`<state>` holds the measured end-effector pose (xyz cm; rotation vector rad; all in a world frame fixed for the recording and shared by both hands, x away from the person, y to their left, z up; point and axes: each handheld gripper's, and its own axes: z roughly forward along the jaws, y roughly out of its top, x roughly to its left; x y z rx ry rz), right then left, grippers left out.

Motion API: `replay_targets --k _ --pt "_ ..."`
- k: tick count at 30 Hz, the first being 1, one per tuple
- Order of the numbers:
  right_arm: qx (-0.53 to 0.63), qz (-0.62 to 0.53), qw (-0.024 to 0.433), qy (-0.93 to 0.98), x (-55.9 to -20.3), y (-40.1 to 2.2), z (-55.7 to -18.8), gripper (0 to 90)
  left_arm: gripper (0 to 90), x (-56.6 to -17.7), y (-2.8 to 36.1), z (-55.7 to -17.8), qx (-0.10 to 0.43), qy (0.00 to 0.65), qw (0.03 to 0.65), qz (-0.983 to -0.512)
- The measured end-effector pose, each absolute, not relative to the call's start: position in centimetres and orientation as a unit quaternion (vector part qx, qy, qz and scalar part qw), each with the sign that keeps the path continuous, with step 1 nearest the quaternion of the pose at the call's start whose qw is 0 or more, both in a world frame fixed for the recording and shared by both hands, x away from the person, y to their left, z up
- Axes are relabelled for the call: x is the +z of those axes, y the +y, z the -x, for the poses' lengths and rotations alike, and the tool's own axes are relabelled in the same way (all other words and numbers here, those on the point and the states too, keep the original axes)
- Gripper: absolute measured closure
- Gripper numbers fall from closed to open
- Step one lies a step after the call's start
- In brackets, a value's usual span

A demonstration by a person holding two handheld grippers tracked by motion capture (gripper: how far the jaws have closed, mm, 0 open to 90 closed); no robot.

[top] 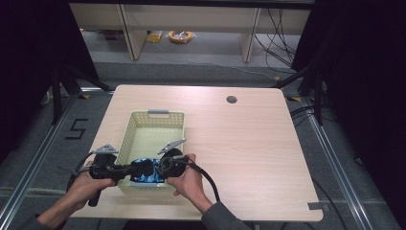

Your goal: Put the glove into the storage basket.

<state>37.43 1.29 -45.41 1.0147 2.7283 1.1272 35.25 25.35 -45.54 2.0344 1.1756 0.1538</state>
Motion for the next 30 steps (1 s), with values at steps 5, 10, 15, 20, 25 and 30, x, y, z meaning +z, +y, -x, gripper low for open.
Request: replay_targets --k 5,10,15,20,25,30 --pt "0.341 -0.321 0.019 0.883 -45.4 1.4 -37.6 79.5 68.2 -45.1 25.5 -35.4 0.058 0.451 0.372 -0.81" --pt "0.328 -0.321 0.023 0.888 -45.4 1.3 -37.7 78.2 58.4 -44.4 25.8 -35.2 0.069 0.455 0.363 -0.81" --pt "0.324 -0.323 0.021 0.889 -45.4 1.1 -37.7 75.9 57.5 -44.0 25.7 -35.1 0.077 0.451 0.368 -0.81" --pt "0.329 -0.32 0.033 0.888 -45.0 0.7 -37.9 70.7 54.2 -43.8 25.1 -34.8 0.081 0.448 0.374 -0.808" --pt "0.344 -0.321 0.044 0.882 -44.1 0.0 -37.9 65.5 48.8 -43.3 24.8 -34.4 0.071 0.446 0.392 -0.802" --pt "0.36 -0.325 0.041 0.874 -43.0 -0.9 -37.6 59.4 38.5 -42.8 24.2 -33.9 0.055 0.458 0.407 -0.789"
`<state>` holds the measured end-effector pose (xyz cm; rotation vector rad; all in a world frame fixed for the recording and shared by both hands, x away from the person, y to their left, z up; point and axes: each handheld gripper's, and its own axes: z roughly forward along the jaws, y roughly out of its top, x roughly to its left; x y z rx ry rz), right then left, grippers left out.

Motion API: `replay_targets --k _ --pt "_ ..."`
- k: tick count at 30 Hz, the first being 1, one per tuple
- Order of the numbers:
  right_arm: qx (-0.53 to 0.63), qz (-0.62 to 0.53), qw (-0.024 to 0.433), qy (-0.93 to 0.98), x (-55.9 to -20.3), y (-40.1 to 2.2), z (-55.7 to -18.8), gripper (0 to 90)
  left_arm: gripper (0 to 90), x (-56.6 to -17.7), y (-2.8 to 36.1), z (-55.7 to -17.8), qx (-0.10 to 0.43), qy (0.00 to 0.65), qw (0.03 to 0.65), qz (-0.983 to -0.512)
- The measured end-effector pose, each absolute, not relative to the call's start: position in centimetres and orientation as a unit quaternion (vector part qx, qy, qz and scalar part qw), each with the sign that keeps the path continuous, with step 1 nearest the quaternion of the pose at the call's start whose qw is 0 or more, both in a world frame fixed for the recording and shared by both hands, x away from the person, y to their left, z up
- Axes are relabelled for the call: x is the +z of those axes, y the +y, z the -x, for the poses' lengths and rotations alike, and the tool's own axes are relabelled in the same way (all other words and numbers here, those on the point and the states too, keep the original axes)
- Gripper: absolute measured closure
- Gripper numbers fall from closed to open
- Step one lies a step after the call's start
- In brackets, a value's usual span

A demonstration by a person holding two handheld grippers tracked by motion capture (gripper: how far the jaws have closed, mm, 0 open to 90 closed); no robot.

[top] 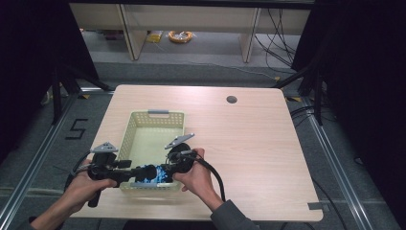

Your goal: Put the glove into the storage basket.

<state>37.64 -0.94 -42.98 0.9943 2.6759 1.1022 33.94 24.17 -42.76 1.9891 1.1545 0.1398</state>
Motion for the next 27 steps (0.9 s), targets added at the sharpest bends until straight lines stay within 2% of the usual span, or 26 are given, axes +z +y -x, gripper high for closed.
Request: replay_targets --k 4,12,19,27 --pt "0.374 -0.312 0.059 0.871 -42.5 -2.1 -37.5 53.8 34.4 -42.4 23.5 -33.6 0.052 0.445 0.42 -0.789" --pt "0.408 -0.331 0.044 0.849 -41.7 -5.0 -36.8 44.0 28.7 -42.3 21.6 -32.8 0.051 0.433 0.447 -0.781" --pt "0.434 -0.334 0.055 0.835 -40.8 -8.4 -36.1 43.2 27.7 -42.2 19.9 -32.0 0.033 0.412 0.47 -0.78" --pt "0.458 -0.349 0.071 0.814 -41.1 -11.6 -35.2 42.1 26.3 -42.2 18.1 -31.5 0.045 0.379 0.485 -0.787"
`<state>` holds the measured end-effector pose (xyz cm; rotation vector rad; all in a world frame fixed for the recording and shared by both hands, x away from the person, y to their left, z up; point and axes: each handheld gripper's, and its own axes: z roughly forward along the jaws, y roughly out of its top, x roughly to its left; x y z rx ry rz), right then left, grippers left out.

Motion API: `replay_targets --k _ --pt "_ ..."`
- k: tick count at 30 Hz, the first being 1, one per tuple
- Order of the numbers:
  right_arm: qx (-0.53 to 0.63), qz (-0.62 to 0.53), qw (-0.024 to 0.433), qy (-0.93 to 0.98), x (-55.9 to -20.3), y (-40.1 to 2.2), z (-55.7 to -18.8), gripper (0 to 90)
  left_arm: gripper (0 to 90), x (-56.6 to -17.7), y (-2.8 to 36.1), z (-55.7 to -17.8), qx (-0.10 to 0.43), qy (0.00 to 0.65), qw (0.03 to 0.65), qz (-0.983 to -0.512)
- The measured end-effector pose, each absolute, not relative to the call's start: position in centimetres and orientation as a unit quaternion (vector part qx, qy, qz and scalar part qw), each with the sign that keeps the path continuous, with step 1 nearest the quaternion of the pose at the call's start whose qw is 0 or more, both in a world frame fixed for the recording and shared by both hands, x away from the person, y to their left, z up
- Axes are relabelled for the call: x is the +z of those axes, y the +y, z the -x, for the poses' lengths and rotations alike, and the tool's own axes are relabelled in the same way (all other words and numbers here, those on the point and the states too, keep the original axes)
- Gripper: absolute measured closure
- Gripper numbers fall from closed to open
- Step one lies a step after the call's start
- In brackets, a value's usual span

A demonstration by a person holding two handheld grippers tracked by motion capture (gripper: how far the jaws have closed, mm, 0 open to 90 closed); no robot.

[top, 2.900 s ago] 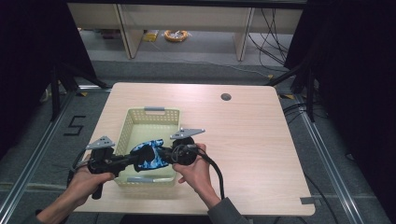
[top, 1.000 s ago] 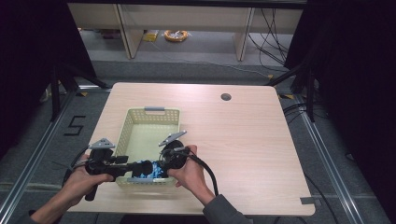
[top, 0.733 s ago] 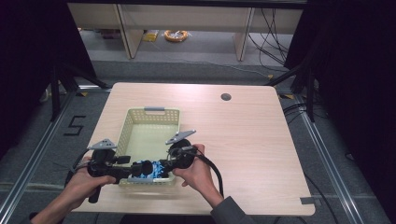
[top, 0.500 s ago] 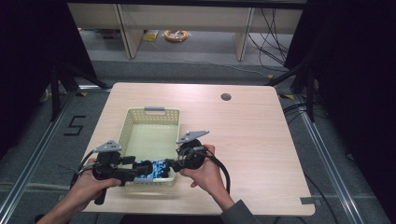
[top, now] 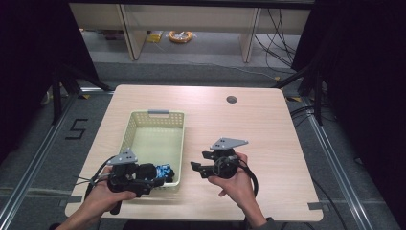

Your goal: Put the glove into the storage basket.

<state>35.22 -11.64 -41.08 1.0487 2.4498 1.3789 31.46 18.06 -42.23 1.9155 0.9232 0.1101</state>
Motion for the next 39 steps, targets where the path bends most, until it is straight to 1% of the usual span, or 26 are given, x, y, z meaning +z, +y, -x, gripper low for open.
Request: replay_targets --k 1,3,5,8,9,10,11,13,14,15,16,18,19,21,22,24,27,29,33,34,35,37,39 --pt "0.464 -0.354 0.063 0.809 -41.2 -11.9 -35.0 42.1 26.0 -42.2 17.9 -31.5 0.046 0.378 0.483 -0.788" --pt "0.467 -0.355 0.075 0.806 -41.5 -12.5 -34.8 41.6 25.5 -42.3 17.4 -31.4 0.039 0.374 0.488 -0.788" --pt "0.47 -0.364 0.071 0.801 -41.7 -12.9 -34.5 40.6 25.1 -42.3 16.8 -31.3 0.049 0.369 0.494 -0.786" --pt "0.466 -0.365 0.078 0.802 -42.1 -13.5 -34.3 38.9 24.4 -42.1 16.1 -31.2 0.05 0.357 0.497 -0.79" --pt "0.469 -0.369 0.072 0.799 -42.2 -13.7 -34.3 38.0 24.1 -42.1 15.9 -31.1 0.053 0.355 0.498 -0.79" --pt "0.472 -0.357 0.076 0.802 -42.3 -13.9 -34.5 38.0 23.7 -42.0 15.8 -31.1 0.052 0.348 0.496 -0.793" --pt "0.47 -0.376 0.067 0.796 -42.4 -14.0 -34.2 37.9 23.2 -42.1 15.6 -31.0 0.054 0.346 0.498 -0.793" --pt "0.472 -0.368 0.08 0.797 -42.5 -14.5 -34.2 37.7 22.6 -42.2 15.4 -30.9 0.054 0.338 0.501 -0.795" --pt "0.474 -0.374 0.069 0.794 -42.5 -14.6 -34.1 37.6 22.3 -42.2 15.3 -30.8 0.053 0.339 0.5 -0.795" --pt "0.477 -0.375 0.069 0.792 -42.6 -14.8 -34.1 37.6 22.0 -42.4 15.3 -30.7 0.055 0.342 0.508 -0.789" --pt "0.476 -0.373 0.078 0.793 -42.6 -15.0 -34.1 37.5 21.9 -42.5 15.2 -30.6 0.053 0.338 0.499 -0.796" --pt "0.478 -0.379 0.072 0.789 -42.8 -15.3 -33.9 37.5 21.7 -42.7 15.1 -30.4 0.06 0.337 0.503 -0.794" --pt "0.476 -0.381 0.075 0.789 -42.9 -15.6 -33.9 37.4 21.7 -42.6 15.2 -30.4 0.055 0.337 0.499 -0.797" --pt "0.477 -0.393 0.068 0.784 -43.1 -15.9 -33.6 37.3 21.7 -42.7 15.2 -30.4 0.057 0.331 0.501 -0.797" --pt "0.476 -0.384 0.076 0.788 -43.2 -16.2 -33.8 37.2 21.7 -42.9 15.2 -30.3 0.058 0.34 0.503 -0.792" --pt "0.474 -0.385 0.079 0.788 -43.4 -16.7 -33.7 37.0 21.7 -43.0 15.3 -30.3 0.063 0.336 0.5 -0.796" --pt "0.475 -0.397 0.07 0.782 -43.8 -17.0 -33.4 36.1 21.7 -43.3 15.1 -30.1 0.063 0.332 0.497 -0.799" --pt "0.47 -0.397 0.074 0.785 -44.0 -17.4 -33.3 35.1 21.7 -43.4 15.0 -29.9 0.056 0.331 0.495 -0.801" --pt "0.473 -0.407 0.067 0.779 -44.2 -17.8 -32.8 34.1 21.6 -43.7 14.6 -29.6 0.062 0.322 0.5 -0.802" --pt "0.473 -0.401 0.073 0.781 -44.2 -18.0 -32.8 33.7 21.6 -43.7 14.6 -29.5 0.064 0.322 0.496 -0.804" --pt "0.474 -0.412 0.066 0.775 -44.2 -18.0 -32.5 33.3 21.5 -43.6 14.6 -29.4 0.061 0.318 0.492 -0.808" --pt "0.475 -0.398 0.079 0.781 -44.2 -18.3 -32.5 32.8 21.3 -43.7 14.4 -29.2 0.057 0.312 0.499 -0.807" --pt "0.475 -0.397 0.078 0.782 -44.3 -18.5 -32.3 31.8 20.5 -43.7 14.2 -28.9 0.052 0.311 0.498 -0.808"
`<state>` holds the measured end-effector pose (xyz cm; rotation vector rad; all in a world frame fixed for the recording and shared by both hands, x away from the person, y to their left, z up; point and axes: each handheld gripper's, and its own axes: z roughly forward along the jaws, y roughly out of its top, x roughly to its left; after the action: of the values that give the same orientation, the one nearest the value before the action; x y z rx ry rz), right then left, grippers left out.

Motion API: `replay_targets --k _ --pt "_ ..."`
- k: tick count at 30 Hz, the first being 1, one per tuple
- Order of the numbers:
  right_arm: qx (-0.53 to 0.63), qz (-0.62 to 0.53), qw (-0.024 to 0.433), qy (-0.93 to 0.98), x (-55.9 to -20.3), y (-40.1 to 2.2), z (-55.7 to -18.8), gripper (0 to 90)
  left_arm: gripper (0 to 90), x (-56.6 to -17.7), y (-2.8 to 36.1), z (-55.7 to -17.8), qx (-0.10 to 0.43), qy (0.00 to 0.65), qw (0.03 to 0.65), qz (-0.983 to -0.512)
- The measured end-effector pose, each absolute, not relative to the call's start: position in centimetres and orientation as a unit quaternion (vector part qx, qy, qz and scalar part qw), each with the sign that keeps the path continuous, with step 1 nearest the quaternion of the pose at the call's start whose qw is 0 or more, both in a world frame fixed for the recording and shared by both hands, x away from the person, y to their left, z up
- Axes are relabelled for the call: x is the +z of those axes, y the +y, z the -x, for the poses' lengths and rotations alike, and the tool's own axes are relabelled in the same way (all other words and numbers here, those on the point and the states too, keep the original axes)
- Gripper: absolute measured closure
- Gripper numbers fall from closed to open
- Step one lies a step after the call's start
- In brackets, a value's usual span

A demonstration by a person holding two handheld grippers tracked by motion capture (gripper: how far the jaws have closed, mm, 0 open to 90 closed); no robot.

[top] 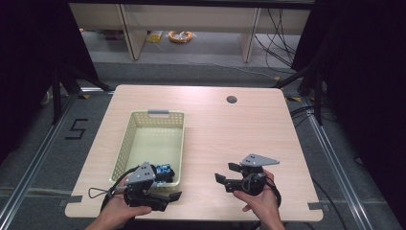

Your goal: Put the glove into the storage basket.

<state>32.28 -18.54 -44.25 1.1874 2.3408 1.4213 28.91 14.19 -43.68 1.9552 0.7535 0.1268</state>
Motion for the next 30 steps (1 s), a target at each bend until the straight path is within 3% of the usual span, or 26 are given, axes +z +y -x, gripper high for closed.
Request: replay_targets --k 6,7,9,17,30 --pt "0.478 -0.413 0.067 0.772 -44.5 -18.7 -31.5 30.2 20.2 -43.6 13.6 -27.8 0.046 0.299 0.51 -0.805" --pt "0.476 -0.395 0.083 0.782 -44.5 -19.0 -31.6 30.1 20.1 -43.6 13.5 -27.6 0.046 0.292 0.511 -0.807" --pt "0.477 -0.418 0.063 0.77 -44.6 -18.9 -31.0 29.3 19.9 -43.8 13.2 -27.3 0.046 0.287 0.505 -0.812" --pt "0.48 -0.412 0.077 0.77 -45.3 -19.5 -30.4 20.5 16.9 -44.5 12.9 -26.6 0.036 0.264 0.513 -0.816" --pt "0.484 -0.415 0.082 0.766 -46.1 -20.1 -28.9 17.9 16.4 -47.0 12.0 -25.0 0.021 0.249 0.485 -0.838"
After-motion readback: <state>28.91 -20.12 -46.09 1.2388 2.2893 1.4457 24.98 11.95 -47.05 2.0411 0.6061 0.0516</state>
